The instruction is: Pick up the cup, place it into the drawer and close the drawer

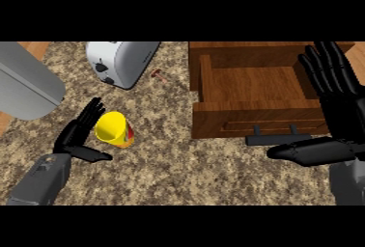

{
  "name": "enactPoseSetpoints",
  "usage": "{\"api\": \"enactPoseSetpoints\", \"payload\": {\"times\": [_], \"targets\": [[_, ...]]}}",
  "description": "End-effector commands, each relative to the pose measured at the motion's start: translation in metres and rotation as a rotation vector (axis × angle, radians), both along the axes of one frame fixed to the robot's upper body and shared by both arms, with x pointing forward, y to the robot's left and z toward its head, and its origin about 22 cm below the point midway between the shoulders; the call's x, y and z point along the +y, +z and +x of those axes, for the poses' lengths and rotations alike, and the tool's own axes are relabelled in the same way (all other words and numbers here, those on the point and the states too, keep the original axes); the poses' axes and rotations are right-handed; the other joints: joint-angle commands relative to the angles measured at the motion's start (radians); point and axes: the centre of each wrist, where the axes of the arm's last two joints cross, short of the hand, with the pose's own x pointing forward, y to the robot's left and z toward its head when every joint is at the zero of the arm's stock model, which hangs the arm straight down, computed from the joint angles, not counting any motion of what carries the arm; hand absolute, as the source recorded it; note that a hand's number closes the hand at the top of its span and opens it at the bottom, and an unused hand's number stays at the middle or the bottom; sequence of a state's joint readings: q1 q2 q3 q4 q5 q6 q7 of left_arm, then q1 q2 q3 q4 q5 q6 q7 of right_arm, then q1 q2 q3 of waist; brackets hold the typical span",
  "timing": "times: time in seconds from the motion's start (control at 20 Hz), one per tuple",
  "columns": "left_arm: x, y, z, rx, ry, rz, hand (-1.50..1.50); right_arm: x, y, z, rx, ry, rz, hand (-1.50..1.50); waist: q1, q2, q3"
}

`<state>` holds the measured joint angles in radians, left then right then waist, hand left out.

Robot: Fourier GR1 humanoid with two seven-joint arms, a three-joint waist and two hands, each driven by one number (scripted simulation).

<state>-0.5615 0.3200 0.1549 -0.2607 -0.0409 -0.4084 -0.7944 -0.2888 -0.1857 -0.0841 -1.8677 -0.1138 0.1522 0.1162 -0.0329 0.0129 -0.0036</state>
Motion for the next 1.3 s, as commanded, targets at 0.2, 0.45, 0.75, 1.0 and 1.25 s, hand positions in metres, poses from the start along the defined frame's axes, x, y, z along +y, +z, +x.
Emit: {"api": "enactPoseSetpoints", "payload": {"times": [0.2, 0.45, 0.75, 1.0, 1.25], "targets": [[-0.011, -0.013, -0.007, -0.072, -0.047, -0.073, -1.50, 0.007, 0.007, 0.010, 0.002, -0.002, 0.008, -1.50, -0.001, 0.005, -0.001], [-0.013, -0.021, -0.016, -0.101, -0.028, -0.080, -1.50, -0.003, 0.008, -0.004, -0.009, 0.013, 0.004, -1.50, -0.016, 0.007, -0.003], [-0.013, -0.015, -0.008, -0.110, -0.057, -0.095, -1.50, -0.006, 0.003, 0.001, 0.004, 0.018, -0.006, -1.50, -0.014, 0.009, -0.002], [-0.055, -0.021, 0.002, -0.086, -0.107, -0.151, -1.50, 0.004, 0.004, 0.004, -0.001, 0.022, 0.001, -1.50, -0.021, 0.011, -0.003], [-0.049, -0.015, 0.007, -0.070, -0.203, -0.285, 1.50, -0.003, 0.006, 0.003, 0.003, 0.013, -0.019, -1.50, -0.021, 0.010, -0.003]]}}
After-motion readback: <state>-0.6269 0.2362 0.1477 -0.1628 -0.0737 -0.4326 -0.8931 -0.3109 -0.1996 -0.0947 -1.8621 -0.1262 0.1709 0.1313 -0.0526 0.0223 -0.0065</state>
